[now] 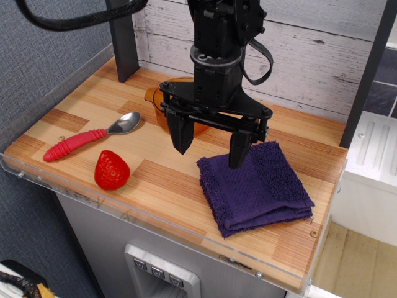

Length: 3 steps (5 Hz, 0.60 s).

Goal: PICK UP THE FRUIT AND PUT NEAR PURPLE TOWEL

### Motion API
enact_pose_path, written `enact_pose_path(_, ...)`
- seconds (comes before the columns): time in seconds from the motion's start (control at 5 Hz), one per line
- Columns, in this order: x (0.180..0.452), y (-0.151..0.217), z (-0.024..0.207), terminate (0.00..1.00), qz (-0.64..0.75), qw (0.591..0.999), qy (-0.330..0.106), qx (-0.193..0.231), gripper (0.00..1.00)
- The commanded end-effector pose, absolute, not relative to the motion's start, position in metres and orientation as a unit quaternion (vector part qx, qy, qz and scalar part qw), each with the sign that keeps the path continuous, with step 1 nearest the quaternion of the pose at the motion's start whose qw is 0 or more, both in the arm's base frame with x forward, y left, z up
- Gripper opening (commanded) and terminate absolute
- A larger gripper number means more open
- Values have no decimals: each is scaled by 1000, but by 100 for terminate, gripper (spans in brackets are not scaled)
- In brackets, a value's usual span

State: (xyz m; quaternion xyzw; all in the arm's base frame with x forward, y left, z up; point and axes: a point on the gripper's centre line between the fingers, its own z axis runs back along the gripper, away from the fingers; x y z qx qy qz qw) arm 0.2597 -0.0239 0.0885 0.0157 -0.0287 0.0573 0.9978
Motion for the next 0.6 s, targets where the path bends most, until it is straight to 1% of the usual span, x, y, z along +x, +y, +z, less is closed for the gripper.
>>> enact_pose_path(0.0, 260, -24, 89, 0, 57, 998, -29, 16, 100)
enact_pose_path(0.2, 250, -3, 81, 0, 53, 998, -15, 30, 100)
enact_pose_path(0.4, 241, 26, 78, 0, 64, 997, -3, 46, 100)
